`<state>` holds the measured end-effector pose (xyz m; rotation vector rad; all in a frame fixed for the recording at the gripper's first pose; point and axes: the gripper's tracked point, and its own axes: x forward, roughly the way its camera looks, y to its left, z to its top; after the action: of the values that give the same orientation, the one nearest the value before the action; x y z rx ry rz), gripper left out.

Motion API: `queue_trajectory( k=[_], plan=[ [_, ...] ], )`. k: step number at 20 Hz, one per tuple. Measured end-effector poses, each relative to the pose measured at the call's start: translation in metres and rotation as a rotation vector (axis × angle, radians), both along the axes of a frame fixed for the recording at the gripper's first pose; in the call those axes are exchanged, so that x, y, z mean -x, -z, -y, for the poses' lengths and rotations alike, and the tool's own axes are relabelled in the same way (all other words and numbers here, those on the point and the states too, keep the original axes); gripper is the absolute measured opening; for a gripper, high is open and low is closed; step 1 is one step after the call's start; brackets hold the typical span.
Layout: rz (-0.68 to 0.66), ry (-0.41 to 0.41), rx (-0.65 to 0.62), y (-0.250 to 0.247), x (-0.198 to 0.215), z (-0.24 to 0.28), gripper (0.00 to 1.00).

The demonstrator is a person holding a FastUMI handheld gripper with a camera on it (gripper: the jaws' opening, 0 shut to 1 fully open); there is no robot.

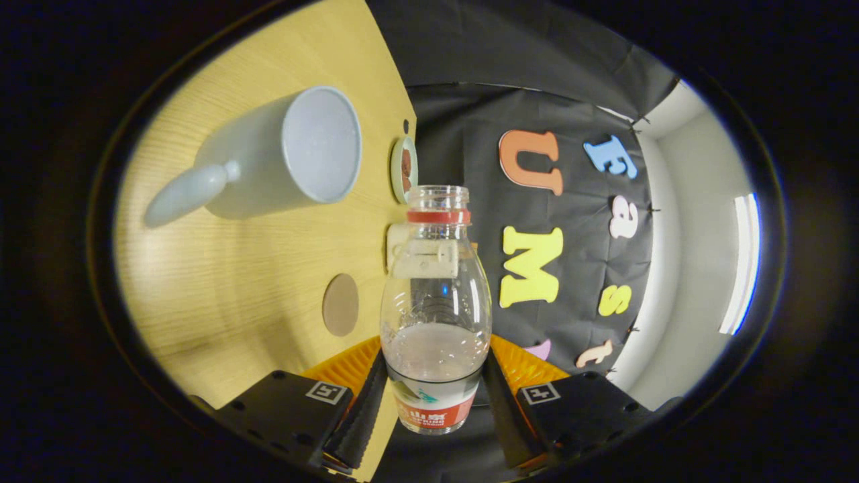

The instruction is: Take the bottle from table, then pour the juice into the cup, finally place the bottle on the coaster

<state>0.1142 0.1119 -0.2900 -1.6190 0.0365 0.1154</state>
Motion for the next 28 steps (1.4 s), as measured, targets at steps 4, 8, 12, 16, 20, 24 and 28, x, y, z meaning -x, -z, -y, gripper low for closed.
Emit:
queue_trajectory(
  k=[4, 8, 12, 16, 20, 24, 28],
  plan=[
    [0.046, -0.029, 0.080, -0.006, 0.000, -0.006, 0.79],
    [0.100, -0.052, 0.156, -0.016, -0.002, -0.009, 0.79],
    [0.118, -0.078, 0.179, -0.017, 0.000, -0.013, 0.79],
    [0.130, -0.084, 0.190, -0.018, -0.002, -0.013, 0.79],
    [0.156, -0.092, 0.206, -0.020, -0.002, -0.014, 0.79],
    [0.153, -0.098, 0.226, -0.021, -0.001, -0.015, 0.79],
    [0.163, -0.113, 0.241, -0.021, -0.001, -0.015, 0.79]
  ],
)
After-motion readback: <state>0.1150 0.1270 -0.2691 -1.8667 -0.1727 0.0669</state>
